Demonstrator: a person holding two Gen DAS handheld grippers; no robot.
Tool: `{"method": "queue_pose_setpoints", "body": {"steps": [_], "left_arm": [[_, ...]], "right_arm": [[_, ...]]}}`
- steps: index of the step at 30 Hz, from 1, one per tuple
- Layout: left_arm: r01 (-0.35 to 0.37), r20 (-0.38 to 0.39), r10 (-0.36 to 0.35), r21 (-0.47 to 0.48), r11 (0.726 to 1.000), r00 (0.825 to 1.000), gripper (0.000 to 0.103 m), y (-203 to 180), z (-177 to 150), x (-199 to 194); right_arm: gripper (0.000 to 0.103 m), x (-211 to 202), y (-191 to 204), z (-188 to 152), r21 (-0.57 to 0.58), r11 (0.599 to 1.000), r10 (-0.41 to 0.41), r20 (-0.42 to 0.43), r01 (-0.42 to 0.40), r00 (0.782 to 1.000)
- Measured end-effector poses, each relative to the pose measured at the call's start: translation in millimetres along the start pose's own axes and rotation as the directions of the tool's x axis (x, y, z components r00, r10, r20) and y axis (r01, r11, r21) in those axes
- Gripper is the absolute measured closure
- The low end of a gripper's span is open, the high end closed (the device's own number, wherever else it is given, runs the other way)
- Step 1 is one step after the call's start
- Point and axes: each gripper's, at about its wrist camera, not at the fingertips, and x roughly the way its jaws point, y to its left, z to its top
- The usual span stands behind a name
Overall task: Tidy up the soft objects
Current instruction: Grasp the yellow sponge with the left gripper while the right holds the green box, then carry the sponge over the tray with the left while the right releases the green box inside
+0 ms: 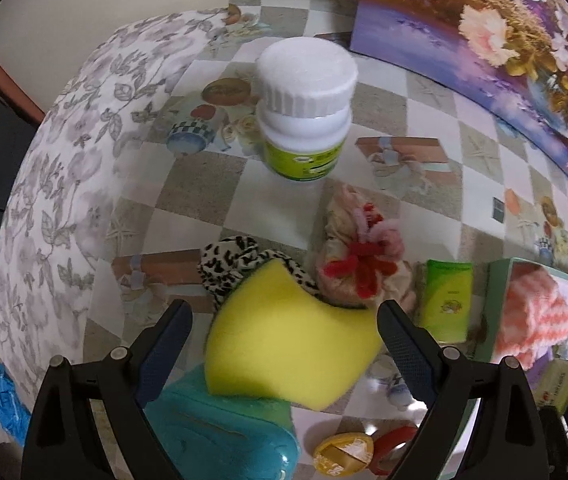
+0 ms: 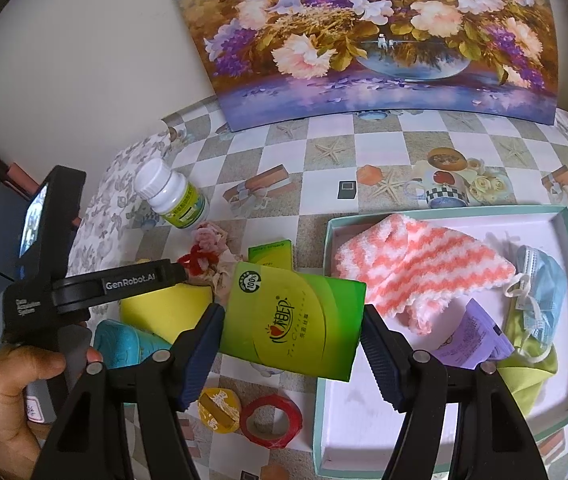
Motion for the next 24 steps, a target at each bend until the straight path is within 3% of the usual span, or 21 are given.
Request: {"method": "queue_pose_setpoints", "body": {"steps": [9, 11, 13, 24], "left_arm": [[0.030, -0.027, -0.032, -0.092, 0.995, 0.999, 0.010, 19, 4, 8], [0.031, -0.022, -0.033, -0.099, 0.995, 0.999, 0.020, 20, 4, 8], [0.033, -0.026, -0.036, -0.100, 0.994, 0.999, 0.040, 21, 5, 8], [0.067, 0.048, -0.062, -0.125, 0.990, 0.997, 0.045, 29, 3, -12]], "right_arm": [[0.032, 0, -1, 0, 0.005, 1.000, -0.002, -0.002, 0.002, 1.000], [0.032, 0, -2, 0, 0.005, 1.000, -0.001, -0.002, 0.001, 1.000], [0.032, 0, -2, 0, 0.006, 1.000, -0.001, -0.002, 0.001, 1.000], [0.032, -3, -5, 0, 0.014, 1.000, 0.006, 0.006, -0.006, 1.000]]}}
